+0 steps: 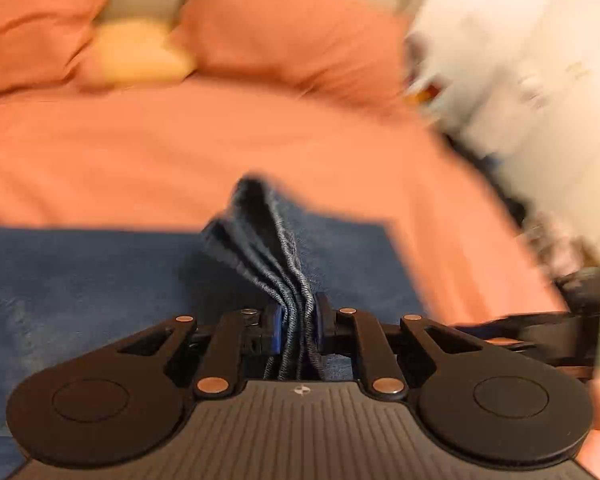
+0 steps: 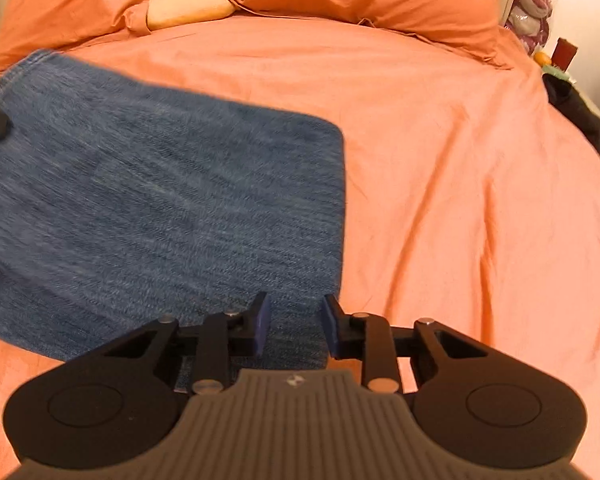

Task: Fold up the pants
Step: 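Open the right gripper and release the folded legs onto the jeans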

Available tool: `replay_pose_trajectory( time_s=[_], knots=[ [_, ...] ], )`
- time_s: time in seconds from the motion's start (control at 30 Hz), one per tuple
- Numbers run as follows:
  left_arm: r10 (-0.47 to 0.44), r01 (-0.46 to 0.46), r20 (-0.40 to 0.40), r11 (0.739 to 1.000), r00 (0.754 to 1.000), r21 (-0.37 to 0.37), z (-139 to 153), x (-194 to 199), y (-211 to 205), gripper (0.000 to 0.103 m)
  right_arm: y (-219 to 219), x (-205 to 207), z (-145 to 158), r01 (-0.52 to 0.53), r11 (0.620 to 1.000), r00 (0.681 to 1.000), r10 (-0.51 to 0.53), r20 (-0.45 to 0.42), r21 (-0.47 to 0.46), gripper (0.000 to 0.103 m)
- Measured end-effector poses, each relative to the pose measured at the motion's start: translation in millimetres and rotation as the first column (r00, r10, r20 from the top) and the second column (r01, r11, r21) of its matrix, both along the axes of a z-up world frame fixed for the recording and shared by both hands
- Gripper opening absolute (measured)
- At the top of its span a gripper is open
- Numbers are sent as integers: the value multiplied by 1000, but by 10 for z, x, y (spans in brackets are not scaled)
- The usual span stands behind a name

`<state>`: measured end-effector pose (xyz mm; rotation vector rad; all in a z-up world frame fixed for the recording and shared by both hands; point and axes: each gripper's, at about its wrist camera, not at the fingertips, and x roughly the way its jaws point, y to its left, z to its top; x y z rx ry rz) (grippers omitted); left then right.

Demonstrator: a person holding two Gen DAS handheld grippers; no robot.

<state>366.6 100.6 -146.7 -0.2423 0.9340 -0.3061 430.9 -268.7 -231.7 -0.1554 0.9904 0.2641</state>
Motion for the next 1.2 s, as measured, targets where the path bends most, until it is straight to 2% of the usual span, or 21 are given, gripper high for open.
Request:
replay_pose_trajectory(
  time_s=[0.1,0.13,0.2,0.27,0.4,0.57,0.67,0.73,0.77,0.9,0.93,0.97,1.0,1.07,1.2],
  knots=[
    [81,-78,-139,996,987,31,-494,143,147,16,-50,-16,-134,21,999,999,-20,-39,37,21],
    [97,-95,-179,995,979,22,-644,164,173,16,-79,-33,-174,27,999,999,-25,-44,44,21],
    [111,-110,-199,994,974,16,-821,160,183,17,-134,-43,-259,27,998,998,-24,-63,51,21],
    [114,-105,-189,993,975,56,-903,168,124,21,-186,-17,-355,21,998,997,-16,-79,53,21],
    [108,-90,-201,991,974,95,-857,218,40,22,-308,50,-347,96,988,990,-81,-119,124,21],
    [88,-47,-230,983,969,177,-786,412,-173,22,-501,-217,-183,139,980,989,-130,-72,146,21],
    [69,-11,-241,973,968,232,-791,495,-336,22,-464,-429,-177,95,987,995,-89,-47,130,22],
    [59,6,-242,965,969,262,-784,553,-446,22,-331,-519,-205,35,996,999,-34,-19,79,27],
    [61,6,-245,964,968,266,-781,584,-488,22,-262,-538,-225,13,999,1000,-13,-3,46,33],
    [67,2,-255,964,965,265,-772,668,-579,22,-94,-476,-338,-8,1000,999,9,33,-30,32],
    [67,2,-255,965,965,263,-769,688,-597,23,-84,-434,-367,-4,1000,1000,5,24,-30,31],
    [68,1,-255,965,965,261,-770,708,-610,23,-82,-402,-385,3,999,1000,-2,22,-32,20],
    [68,1,-254,966,965,259,-769,712,-613,23,-114,-383,-374,10,1000,1000,-10,24,-21,19],
    [57,11,-250,965,966,263,-790,656,-511,23,-162,-365,-356,15,1000,1000,-14,9,-27,5],
    [46,21,-250,966,967,259,-820,576,-439,23,-188,-405,-393,-35,997,999,35,-5,-73,2]
  ],
)
